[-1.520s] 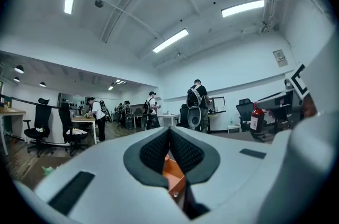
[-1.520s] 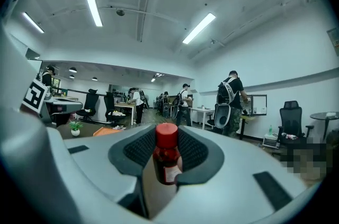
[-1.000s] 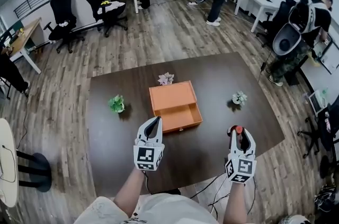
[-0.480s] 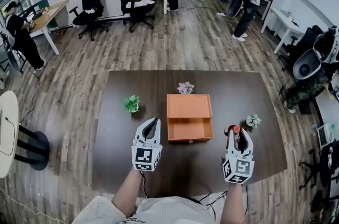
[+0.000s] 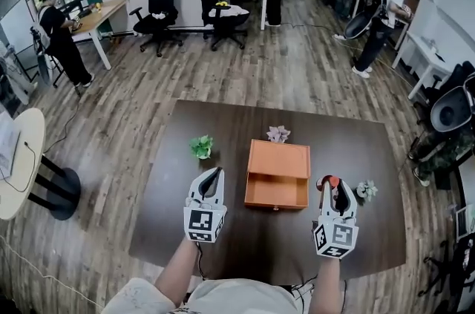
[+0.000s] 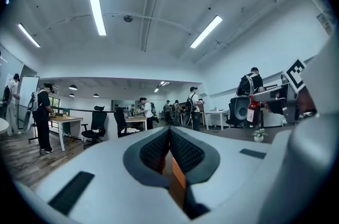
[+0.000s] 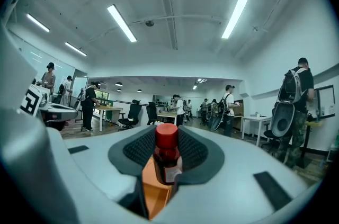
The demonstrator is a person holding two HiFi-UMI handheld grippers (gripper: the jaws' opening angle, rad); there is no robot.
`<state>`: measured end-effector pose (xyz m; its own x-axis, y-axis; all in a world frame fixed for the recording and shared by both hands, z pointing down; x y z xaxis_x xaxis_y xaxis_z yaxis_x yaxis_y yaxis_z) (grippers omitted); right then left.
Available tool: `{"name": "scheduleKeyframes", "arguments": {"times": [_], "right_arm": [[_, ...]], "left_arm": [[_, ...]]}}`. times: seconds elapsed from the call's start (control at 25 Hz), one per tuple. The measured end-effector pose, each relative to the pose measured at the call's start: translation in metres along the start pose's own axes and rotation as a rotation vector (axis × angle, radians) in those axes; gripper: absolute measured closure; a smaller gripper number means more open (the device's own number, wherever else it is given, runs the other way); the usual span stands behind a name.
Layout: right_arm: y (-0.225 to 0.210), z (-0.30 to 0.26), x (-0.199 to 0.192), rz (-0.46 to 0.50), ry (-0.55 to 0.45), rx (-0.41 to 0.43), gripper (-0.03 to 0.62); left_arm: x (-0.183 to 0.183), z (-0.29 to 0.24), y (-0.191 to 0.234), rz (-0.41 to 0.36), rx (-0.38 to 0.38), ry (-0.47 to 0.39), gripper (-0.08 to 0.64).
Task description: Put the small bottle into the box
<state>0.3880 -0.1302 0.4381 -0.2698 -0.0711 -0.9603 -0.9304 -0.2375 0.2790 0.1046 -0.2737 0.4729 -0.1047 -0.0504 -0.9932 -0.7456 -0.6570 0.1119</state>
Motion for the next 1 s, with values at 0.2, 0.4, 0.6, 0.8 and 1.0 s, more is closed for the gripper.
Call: {"name": "scheduleKeyframes", "arguments": {"times": [0.2,0.4,0.6,0.8,1.0], "right_arm": [[-0.006,-0.022,-0.005,-0.02,-0.015,0.05,0.462],[-0.008,-0.036,-0.006,-0.029,-0.019,0.084,0.462],[-0.012,-0.042,-0.012,-0.039,-0.006,0.086,0.462],[-0.011,-0.047,-0.017,-0.042,0.004,0.094,0.462],[-0.004,-0.055,-0.02,-0.041,0.016,0.12,0.462]], "left_arm": [[-0.001,-0.002,-0.002,-0.008,0.053,0.005,0.558],[0.004,-0.006,0.0,-0.016,0.087,0.011,0.558],[0.0,-0.009,-0.001,-0.019,0.09,0.025,0.558],[-0.002,-0.011,0.001,-0.019,0.1,0.031,0.557],[-0.005,-0.011,0.004,-0.011,0.107,0.043,0.558]]}}
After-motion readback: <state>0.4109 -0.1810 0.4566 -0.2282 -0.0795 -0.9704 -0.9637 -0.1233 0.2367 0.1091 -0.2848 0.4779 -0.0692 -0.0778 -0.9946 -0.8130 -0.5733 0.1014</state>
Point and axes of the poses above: the fingertips, and each gripper's own axes: z backward along the fingers, y to its left, x out of its top, the point moved 2 cm from there along z, backward along the fingers, and after that the axes turned 11 degrees about z, right-handed, at the moved point
